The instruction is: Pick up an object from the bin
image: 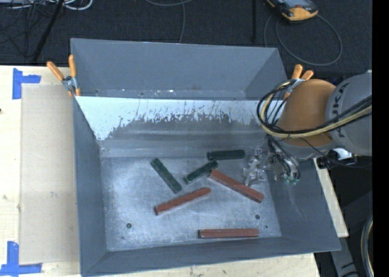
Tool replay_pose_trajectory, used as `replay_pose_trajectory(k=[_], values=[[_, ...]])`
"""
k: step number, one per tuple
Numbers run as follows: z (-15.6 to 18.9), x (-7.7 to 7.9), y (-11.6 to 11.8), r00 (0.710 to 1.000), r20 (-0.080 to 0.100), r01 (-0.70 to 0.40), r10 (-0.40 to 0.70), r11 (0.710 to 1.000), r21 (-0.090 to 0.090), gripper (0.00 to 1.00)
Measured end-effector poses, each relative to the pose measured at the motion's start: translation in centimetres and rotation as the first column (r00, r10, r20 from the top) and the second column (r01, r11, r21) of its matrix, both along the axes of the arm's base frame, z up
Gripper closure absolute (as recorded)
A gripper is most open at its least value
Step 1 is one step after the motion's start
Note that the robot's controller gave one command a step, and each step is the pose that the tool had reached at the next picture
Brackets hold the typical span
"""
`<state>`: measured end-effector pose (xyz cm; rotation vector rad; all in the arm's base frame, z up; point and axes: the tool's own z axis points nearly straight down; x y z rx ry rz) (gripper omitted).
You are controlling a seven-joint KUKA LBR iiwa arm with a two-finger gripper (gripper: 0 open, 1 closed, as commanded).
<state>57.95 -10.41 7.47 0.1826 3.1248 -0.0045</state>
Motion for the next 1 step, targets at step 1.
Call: replay_pose_trajectory(k=[1], values=[[-0.17,-0.12,0.15,1.0,-0.004,-0.002,0.002,1.0,0.002,0.0]])
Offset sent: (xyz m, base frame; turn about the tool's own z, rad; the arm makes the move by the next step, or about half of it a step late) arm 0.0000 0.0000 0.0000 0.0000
